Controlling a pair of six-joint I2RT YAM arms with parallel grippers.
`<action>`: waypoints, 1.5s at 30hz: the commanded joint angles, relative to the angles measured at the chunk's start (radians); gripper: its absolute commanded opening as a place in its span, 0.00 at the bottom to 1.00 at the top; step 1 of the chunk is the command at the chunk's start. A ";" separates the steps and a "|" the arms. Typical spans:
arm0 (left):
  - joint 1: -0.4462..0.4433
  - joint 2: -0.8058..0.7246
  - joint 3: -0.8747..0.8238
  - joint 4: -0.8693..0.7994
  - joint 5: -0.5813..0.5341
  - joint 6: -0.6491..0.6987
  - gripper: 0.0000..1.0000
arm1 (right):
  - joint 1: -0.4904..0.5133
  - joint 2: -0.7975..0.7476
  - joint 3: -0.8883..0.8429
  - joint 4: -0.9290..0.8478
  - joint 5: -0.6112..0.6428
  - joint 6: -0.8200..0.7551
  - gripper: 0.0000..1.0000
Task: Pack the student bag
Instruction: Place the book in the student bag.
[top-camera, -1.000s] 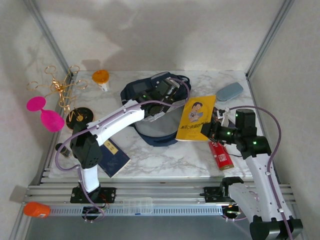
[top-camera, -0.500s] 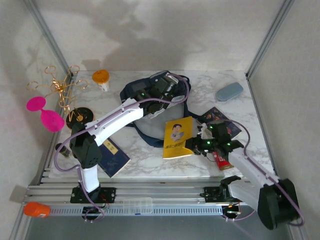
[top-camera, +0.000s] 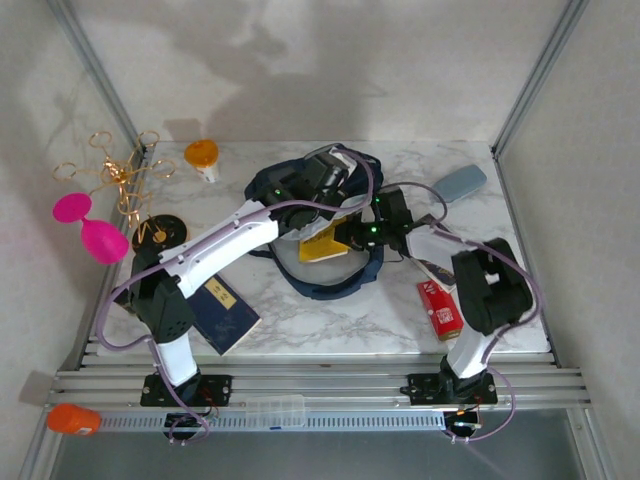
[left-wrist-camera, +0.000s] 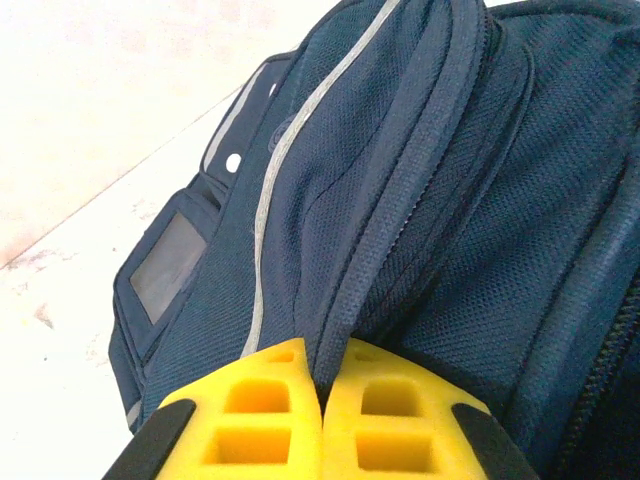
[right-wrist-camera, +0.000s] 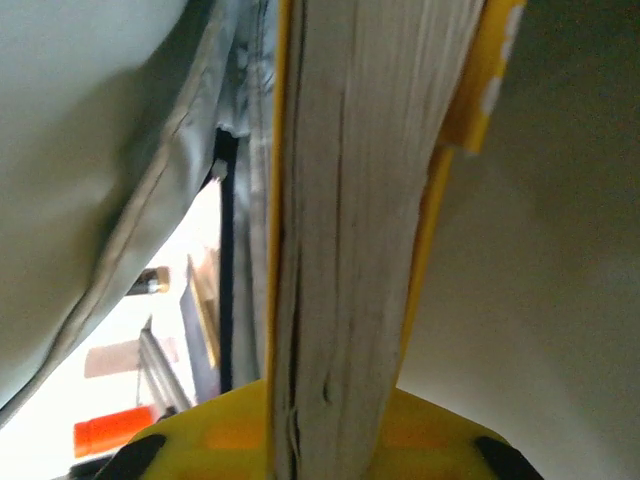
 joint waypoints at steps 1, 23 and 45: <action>0.007 -0.087 0.007 0.170 -0.009 -0.003 0.00 | 0.004 0.101 0.132 -0.003 0.056 -0.115 0.12; 0.027 -0.100 -0.060 0.210 0.037 -0.058 0.00 | 0.138 -0.176 -0.178 -0.148 0.467 -0.097 0.27; 0.036 -0.084 -0.093 0.212 0.008 -0.092 0.00 | 0.146 -0.045 -0.116 0.209 0.584 -0.124 0.09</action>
